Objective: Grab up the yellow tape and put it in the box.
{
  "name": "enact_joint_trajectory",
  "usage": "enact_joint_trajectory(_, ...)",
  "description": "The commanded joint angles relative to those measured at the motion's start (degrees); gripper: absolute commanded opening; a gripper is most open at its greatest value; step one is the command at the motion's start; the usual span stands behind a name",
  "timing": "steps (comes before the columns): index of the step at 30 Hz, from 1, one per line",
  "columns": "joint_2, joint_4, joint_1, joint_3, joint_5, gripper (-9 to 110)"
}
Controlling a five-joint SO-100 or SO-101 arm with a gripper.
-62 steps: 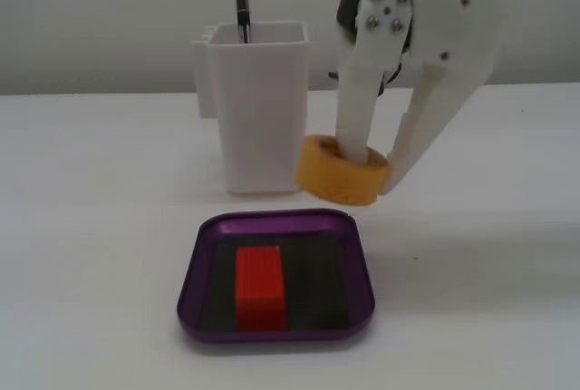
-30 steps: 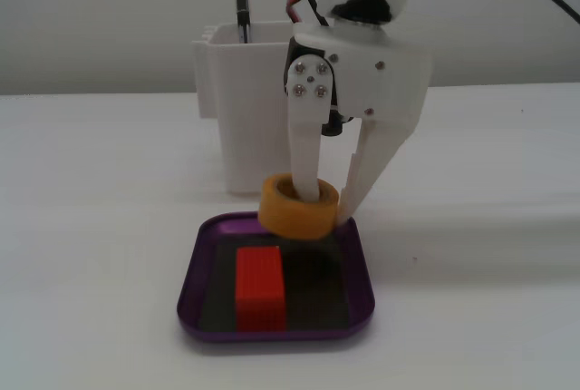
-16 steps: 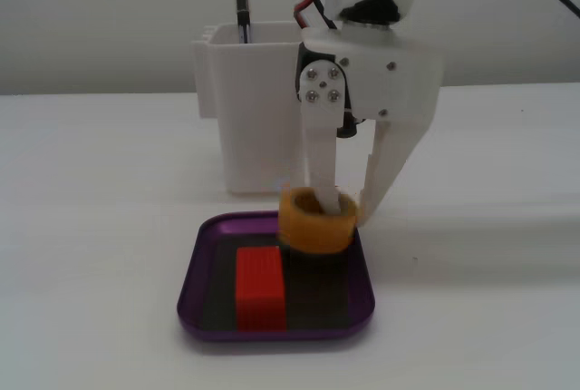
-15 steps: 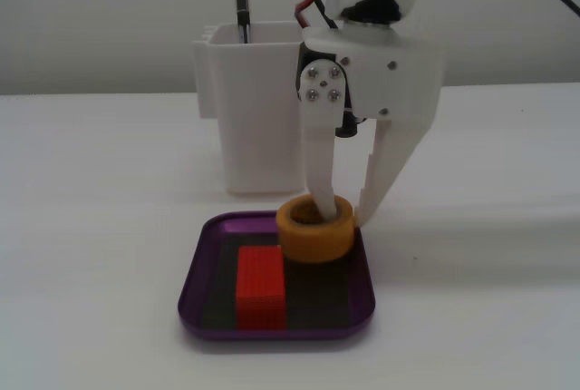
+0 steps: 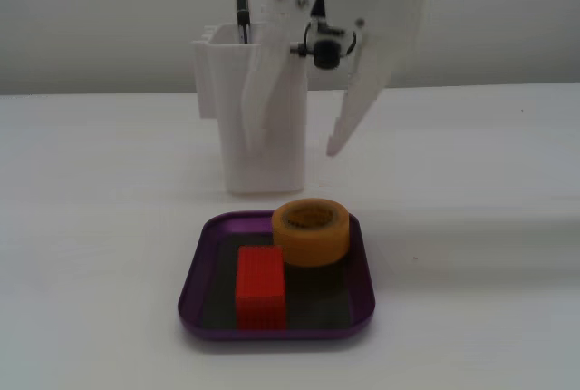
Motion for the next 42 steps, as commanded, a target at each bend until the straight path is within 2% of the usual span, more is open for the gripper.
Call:
enact_joint_trajectory(1,1.8,9.6,-0.4,-14.9,1.1,18)
enact_joint_trajectory(4,2.2,16.8,-0.4,-27.2,1.6,18)
enact_joint_trajectory(7,8.5,16.7,0.2,-33.6,2.7,18)
enact_joint_trajectory(13,24.9,16.5,0.5,-25.5,3.0,18)
enact_joint_trajectory(18,42.2,16.5,0.6,-6.9,2.5,18)
enact_joint_trajectory(24,66.6,14.9,0.7,24.1,2.5,18)
enact_joint_trajectory(36,111.4,-6.9,0.7,85.7,2.6,18)
enact_joint_trajectory(40,123.7,-9.6,0.8,102.4,2.5,18)
enact_joint_trajectory(42,126.2,-10.6,0.8,105.8,2.5,18)
